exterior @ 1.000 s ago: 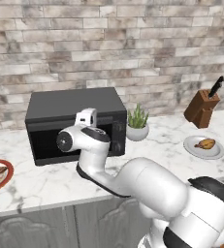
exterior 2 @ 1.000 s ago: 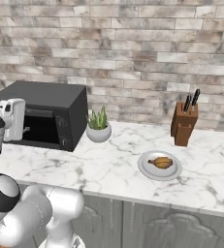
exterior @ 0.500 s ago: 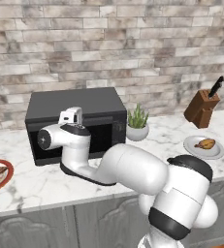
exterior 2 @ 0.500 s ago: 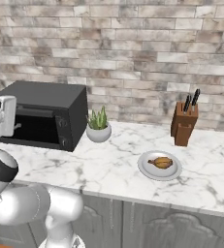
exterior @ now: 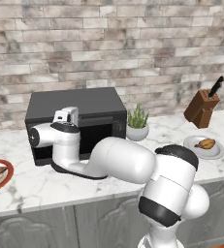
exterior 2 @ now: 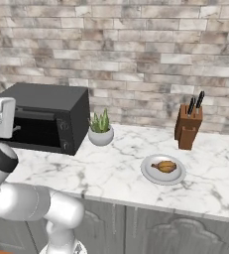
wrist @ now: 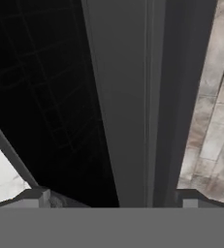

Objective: Open the toaster oven door. Place the baguette on the bottom rack in the toaster oven and place the chicken drumstick on the top rack.

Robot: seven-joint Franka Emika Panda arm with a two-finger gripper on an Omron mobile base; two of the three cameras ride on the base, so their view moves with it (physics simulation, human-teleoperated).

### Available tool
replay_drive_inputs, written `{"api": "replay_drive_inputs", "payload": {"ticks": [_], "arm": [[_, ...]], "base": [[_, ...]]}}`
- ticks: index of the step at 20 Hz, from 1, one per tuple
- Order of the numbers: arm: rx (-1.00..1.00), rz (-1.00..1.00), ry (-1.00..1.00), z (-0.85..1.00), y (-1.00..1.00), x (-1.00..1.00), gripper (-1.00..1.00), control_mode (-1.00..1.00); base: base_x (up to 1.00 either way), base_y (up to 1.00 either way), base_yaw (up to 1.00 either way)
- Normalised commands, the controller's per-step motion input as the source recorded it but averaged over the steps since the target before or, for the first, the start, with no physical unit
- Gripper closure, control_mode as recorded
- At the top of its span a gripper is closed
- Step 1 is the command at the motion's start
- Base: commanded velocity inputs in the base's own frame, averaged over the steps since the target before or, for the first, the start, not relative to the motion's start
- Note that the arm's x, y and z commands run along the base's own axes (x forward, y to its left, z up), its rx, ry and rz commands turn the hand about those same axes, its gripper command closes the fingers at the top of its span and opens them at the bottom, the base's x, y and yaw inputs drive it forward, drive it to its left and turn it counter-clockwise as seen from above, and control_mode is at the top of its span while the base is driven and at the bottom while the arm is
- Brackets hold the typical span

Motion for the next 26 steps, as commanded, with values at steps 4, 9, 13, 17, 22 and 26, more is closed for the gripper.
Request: {"api": "replay_drive_inputs", "payload": {"ticks": [4, 9, 13, 17, 22, 26], "arm": [[-0.01, -0.02, -0.02, -0.06, -0.18, 0.08, -1.00, -1.00], [0.00, 0.03, -0.09, -0.04, -0.23, 0.09, -1.00, -1.00], [0.00, 0.07, -0.12, 0.00, -0.21, 0.14, -1.00, -1.00], [0.00, 0.03, -0.09, 0.00, -0.06, 0.19, -1.00, -1.00], [0.01, 0.00, -0.07, 0.00, 0.06, 0.16, -1.00, -1.00], [0.01, -0.01, -0.05, 0.00, 0.12, 0.13, -1.00, -1.00]], "base": [[0.00, 0.00, 0.00], [0.00, 0.00, 0.00], [0.00, 0.00, 0.00], [0.00, 0.00, 0.00], [0.00, 0.00, 0.00], [0.00, 0.00, 0.00]]}}
